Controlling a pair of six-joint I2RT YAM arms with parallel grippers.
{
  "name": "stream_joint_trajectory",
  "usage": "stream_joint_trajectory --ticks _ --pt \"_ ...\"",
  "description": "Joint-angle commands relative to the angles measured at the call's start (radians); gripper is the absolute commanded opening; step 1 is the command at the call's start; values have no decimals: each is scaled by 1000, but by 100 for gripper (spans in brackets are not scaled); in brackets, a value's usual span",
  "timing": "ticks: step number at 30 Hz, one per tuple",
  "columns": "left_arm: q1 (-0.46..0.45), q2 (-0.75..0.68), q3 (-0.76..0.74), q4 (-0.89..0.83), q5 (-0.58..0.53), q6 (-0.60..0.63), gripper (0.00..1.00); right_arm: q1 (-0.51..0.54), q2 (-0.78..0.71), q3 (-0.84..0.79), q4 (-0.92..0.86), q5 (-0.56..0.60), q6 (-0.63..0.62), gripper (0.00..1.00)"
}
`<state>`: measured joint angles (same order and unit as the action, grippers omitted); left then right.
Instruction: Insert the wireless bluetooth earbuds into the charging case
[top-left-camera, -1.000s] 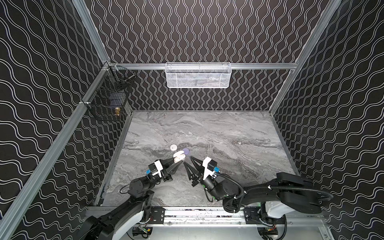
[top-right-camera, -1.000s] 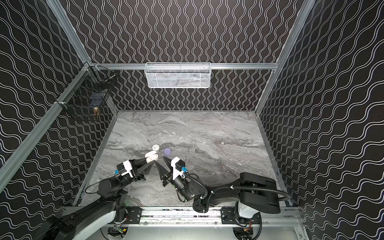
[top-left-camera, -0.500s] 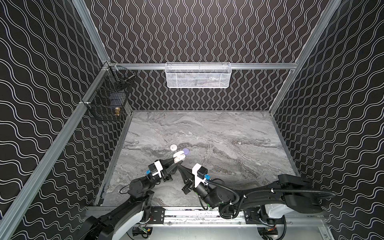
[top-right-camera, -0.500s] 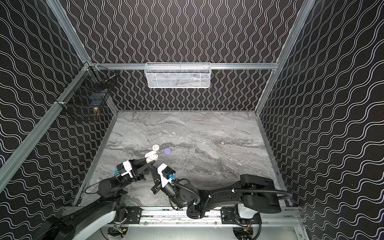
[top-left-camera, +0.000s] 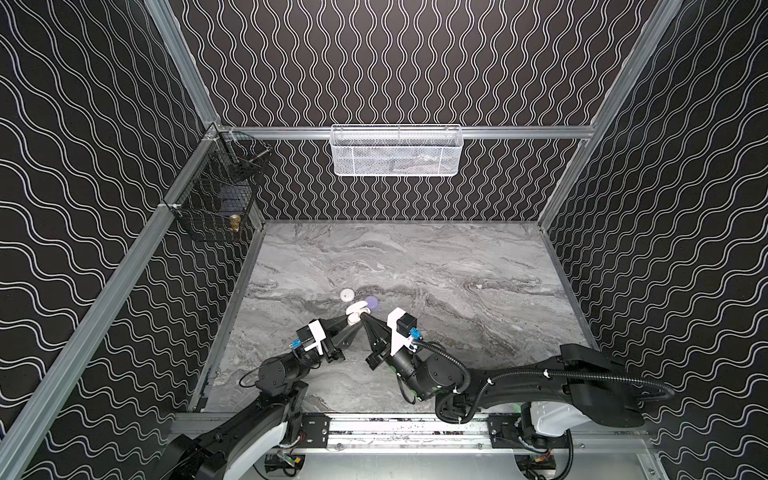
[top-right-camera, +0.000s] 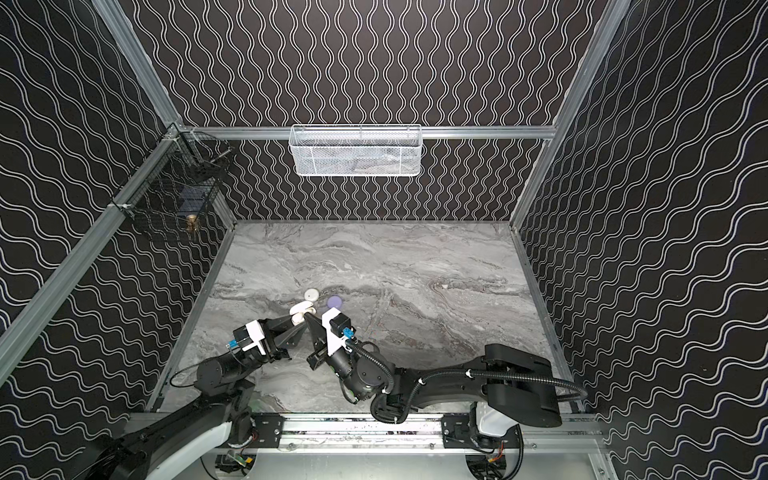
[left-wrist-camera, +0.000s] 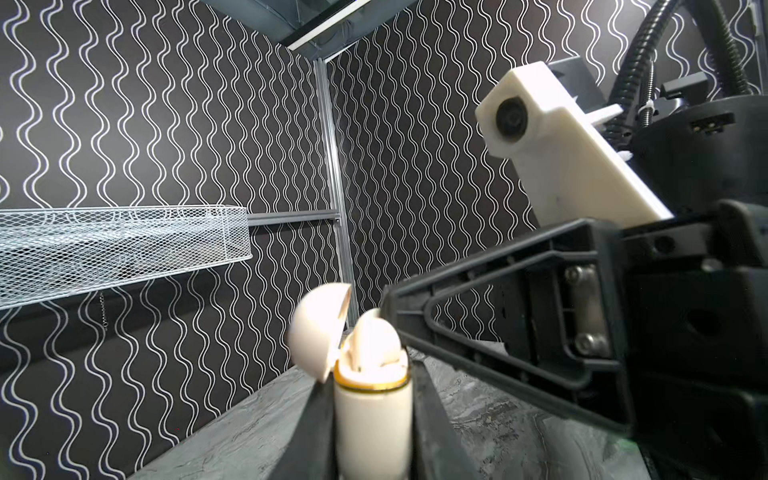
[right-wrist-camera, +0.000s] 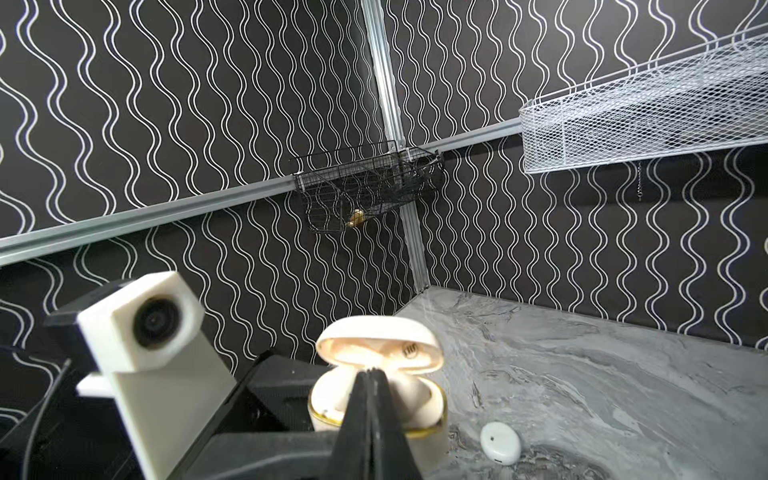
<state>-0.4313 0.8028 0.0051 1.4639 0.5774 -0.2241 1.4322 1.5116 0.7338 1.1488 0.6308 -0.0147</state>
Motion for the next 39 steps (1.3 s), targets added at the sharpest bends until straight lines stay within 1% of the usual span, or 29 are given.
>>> stream_joint_trajectory --ticks 1,4,6,7,8,9,10,11,12,14,16,20,24,27,30,33,36,38,39 --pt "-1 3 -39 62 9 17 0 10 -39 -31 -5 -25 -6 1" --pt "-1 10 -33 47 15 26 0 22 -128 -45 -46 0 -50 4" --pt "-1 16 -23 18 22 35 0 17 -200 -16 -164 31 -48 9" --pt "-1 18 -14 -1 28 40 0 -2 -235 39 -300 42 -21 12" --pt "-1 25 -6 -16 36 46 0 -45 -253 118 -497 17 44 13" --pt "-2 31 -1 -24 43 50 0 -106 -253 186 -682 -43 126 13" --pt "-3 39 4 -30 51 55 0 -183 -231 300 -877 -133 213 13" --pt "-4 51 10 -31 59 62 0 -240 -192 386 -1026 -182 273 13" --pt "-6 62 13 -33 66 67 0 -268 -155 456 -1114 -194 300 13" --pt "-7 82 24 -41 84 80 0 -299 -64 581 -1278 -205 301 14" --pt "-9 99 37 -61 102 95 0 -311 8 653 -1360 -233 296 16" --pt "-12 119 52 -95 119 125 0 -323 113 742 -1439 -381 288 20" --pt "-12 113 58 -148 108 152 0 -323 162 802 -1518 -452 294 21" --pt "-12 104 63 -196 82 171 0 -322 128 759 -1498 -511 324 21" --pt "-11 95 53 -191 60 170 0 -317 91 688 -1464 -576 361 21" --pt "-12 76 39 -195 14 160 0 -300 59 620 -1462 -571 393 19" --pt "-11 50 53 -262 -4 165 0 -290 8 558 -1464 -539 436 16" --pt "-12 49 80 -328 -6 157 0 -280 -58 518 -1463 -465 471 17" --pt "-12 57 91 -345 -15 145 0 -279 -94 497 -1457 -427 488 21"
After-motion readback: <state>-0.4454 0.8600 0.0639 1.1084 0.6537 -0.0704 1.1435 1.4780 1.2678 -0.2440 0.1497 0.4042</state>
